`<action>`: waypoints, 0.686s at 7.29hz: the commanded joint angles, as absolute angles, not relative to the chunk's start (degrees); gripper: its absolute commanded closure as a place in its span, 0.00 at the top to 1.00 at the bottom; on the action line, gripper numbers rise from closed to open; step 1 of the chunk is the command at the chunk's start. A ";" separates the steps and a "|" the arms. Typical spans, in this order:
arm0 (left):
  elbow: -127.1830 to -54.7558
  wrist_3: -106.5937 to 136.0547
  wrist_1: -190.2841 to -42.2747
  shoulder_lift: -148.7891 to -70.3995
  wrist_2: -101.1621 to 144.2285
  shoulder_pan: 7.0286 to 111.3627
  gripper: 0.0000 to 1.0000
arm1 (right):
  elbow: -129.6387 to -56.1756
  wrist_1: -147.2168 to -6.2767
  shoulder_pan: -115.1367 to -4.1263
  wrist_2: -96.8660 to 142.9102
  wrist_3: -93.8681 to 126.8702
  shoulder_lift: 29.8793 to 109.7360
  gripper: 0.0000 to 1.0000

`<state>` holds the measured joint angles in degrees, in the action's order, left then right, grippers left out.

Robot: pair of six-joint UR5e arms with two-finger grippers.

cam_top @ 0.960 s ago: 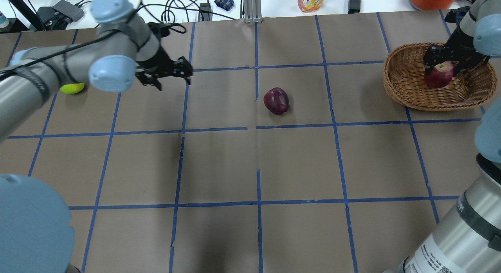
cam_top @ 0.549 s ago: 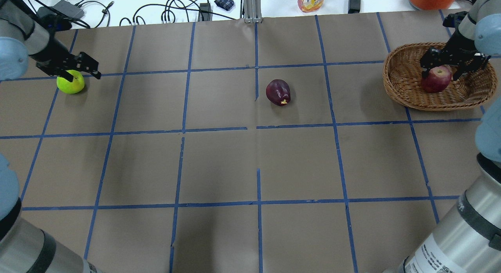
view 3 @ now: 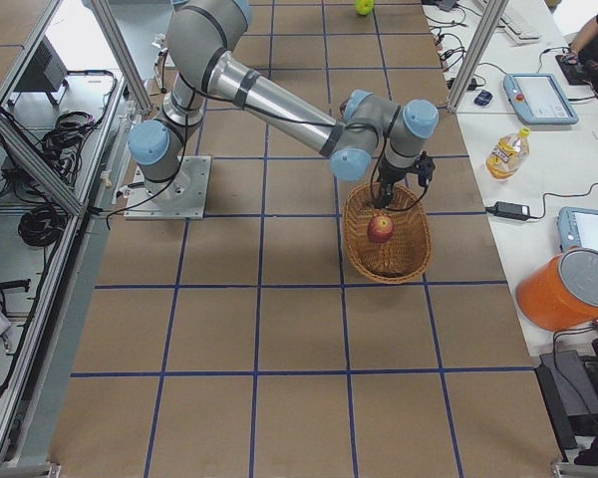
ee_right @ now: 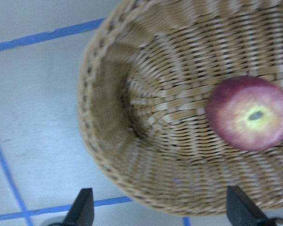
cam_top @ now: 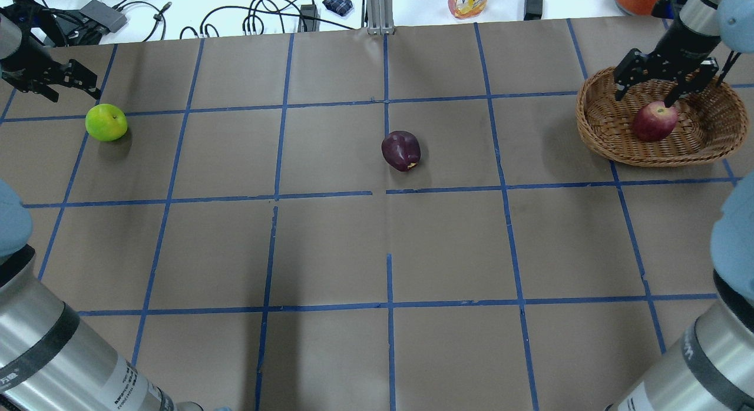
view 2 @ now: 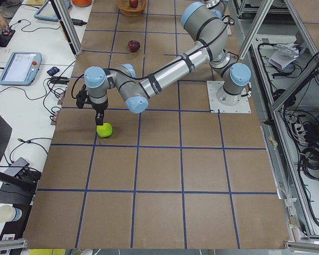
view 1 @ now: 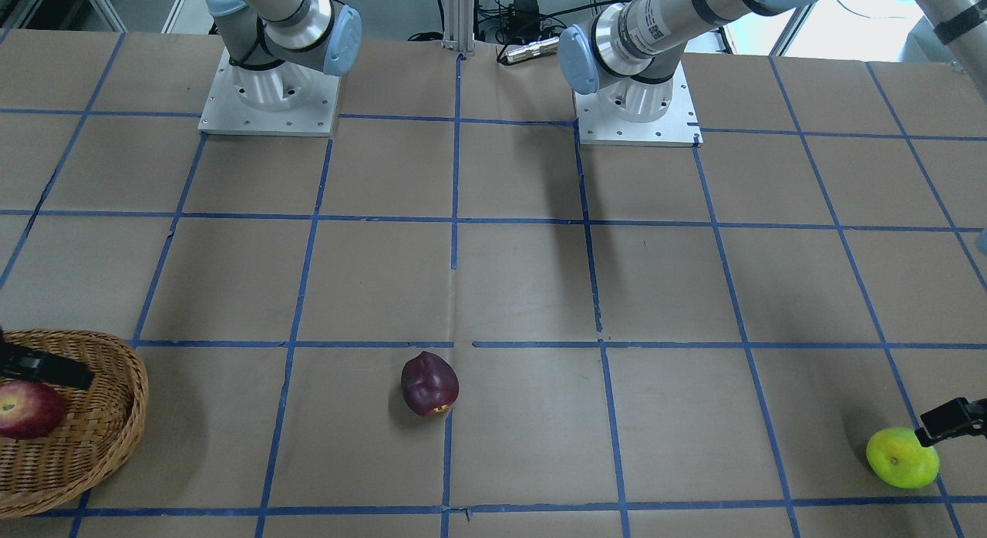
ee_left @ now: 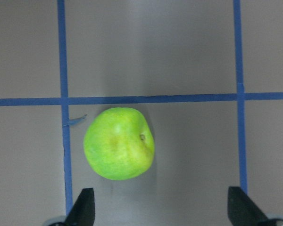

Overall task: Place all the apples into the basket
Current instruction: 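Grasp the green apple with the left gripper while the right moves toward the dark apple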

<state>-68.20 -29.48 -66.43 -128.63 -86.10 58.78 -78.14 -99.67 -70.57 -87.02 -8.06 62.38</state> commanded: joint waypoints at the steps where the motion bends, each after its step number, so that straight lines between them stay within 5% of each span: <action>1: -66.45 -29.27 -66.36 -132.70 -84.48 57.40 1.00 | -78.05 -98.43 -84.21 -84.29 5.14 64.25 1.00; 5: -66.53 -26.98 -66.71 -134.65 -81.58 57.22 1.00 | -78.75 -109.06 -100.26 -84.29 6.07 61.97 1.00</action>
<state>-66.41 -27.31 -66.61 -134.27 -82.91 57.26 -78.59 -107.32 -96.86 -84.36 6.30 62.68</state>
